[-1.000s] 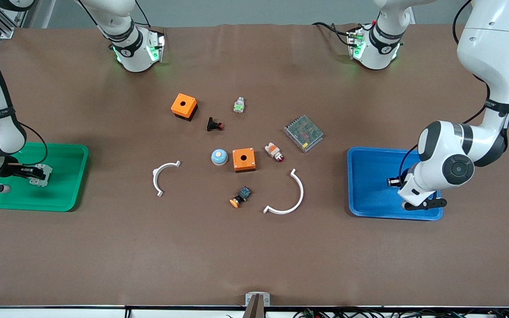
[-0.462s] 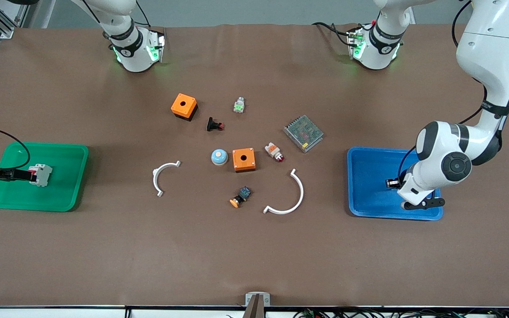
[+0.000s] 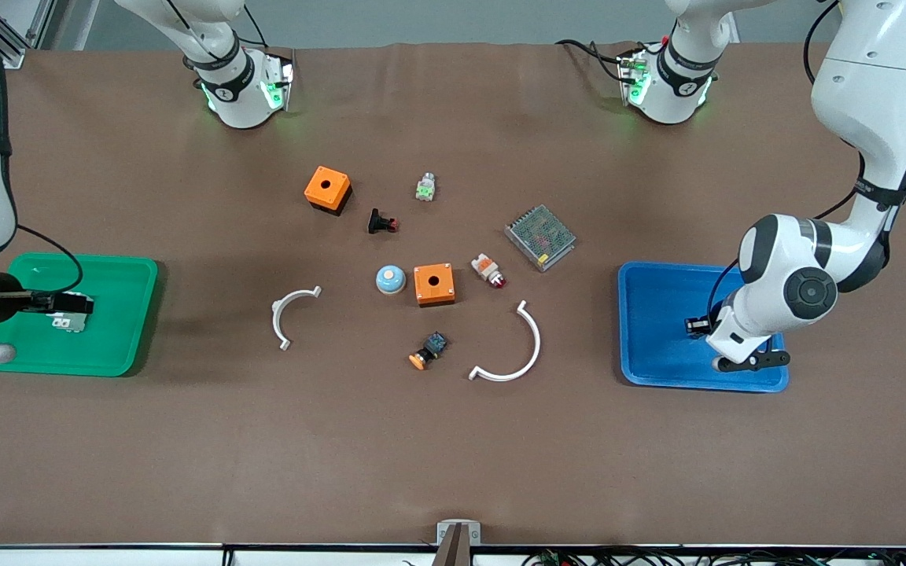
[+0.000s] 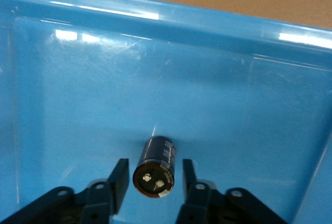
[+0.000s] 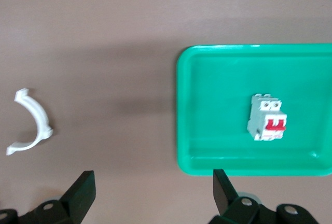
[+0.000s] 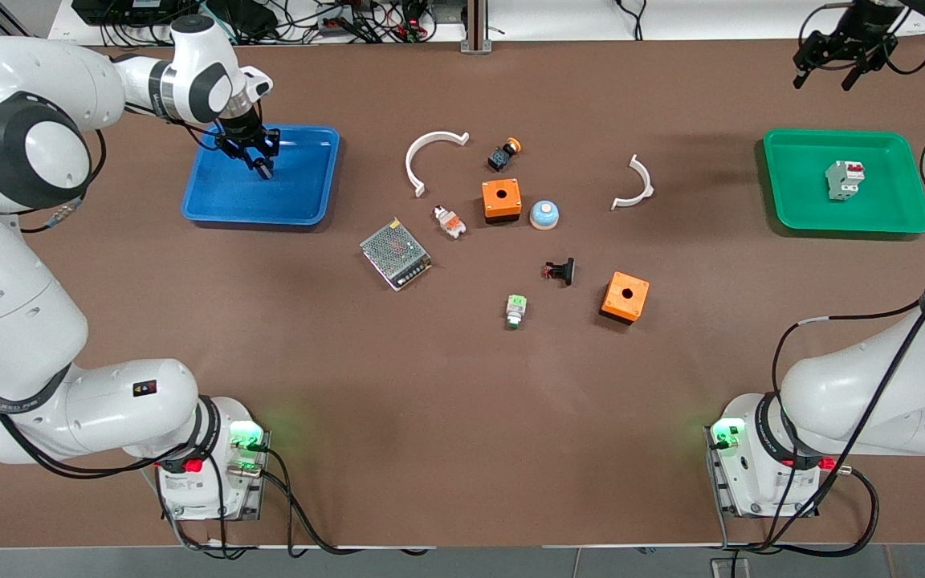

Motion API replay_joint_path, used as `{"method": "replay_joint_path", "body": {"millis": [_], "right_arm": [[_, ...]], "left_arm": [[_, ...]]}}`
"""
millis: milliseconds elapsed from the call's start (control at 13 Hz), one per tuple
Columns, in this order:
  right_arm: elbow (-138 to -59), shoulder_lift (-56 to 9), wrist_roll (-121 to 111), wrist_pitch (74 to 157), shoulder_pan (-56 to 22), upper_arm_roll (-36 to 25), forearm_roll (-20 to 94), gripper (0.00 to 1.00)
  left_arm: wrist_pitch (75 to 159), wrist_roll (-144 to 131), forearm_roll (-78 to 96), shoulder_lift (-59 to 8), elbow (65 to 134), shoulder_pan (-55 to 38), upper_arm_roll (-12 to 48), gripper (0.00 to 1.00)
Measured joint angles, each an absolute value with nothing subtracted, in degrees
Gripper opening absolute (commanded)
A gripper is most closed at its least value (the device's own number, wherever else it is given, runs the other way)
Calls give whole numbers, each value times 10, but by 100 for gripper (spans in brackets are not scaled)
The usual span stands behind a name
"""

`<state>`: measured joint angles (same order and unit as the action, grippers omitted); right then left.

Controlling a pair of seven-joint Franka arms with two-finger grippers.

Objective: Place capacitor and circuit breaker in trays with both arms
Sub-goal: 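Lower the breaker into the green tray while the left gripper lowers the capacitor, then open both grippers and lift them away from the trays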

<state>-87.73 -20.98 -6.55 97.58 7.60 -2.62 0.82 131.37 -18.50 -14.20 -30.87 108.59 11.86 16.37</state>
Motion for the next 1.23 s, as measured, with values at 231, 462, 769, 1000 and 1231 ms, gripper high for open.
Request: {"method": "replay_joint_path", "body": {"millis": [231, 462, 769, 1000, 1231], "right_arm": [[-877, -170, -21, 937, 37, -26, 8, 100], [-878, -142, -12, 914, 17, -25, 8, 100], [-878, -120, -12, 889, 15, -26, 8, 100], [-878, -116, -13, 884, 15, -25, 8, 100], [-878, -115, -13, 878, 6, -24, 8, 100]], "left_arm": [[1233, -180, -142, -250, 1079, 120, 180, 99], [1150, -174, -142, -165, 1079, 120, 203, 99], [1048, -75, -32, -44, 1064, 153, 203, 99], [972, -14, 12, 28, 1038, 200, 199, 99], [945, -13, 14, 50, 1004, 199, 200, 99]]}}
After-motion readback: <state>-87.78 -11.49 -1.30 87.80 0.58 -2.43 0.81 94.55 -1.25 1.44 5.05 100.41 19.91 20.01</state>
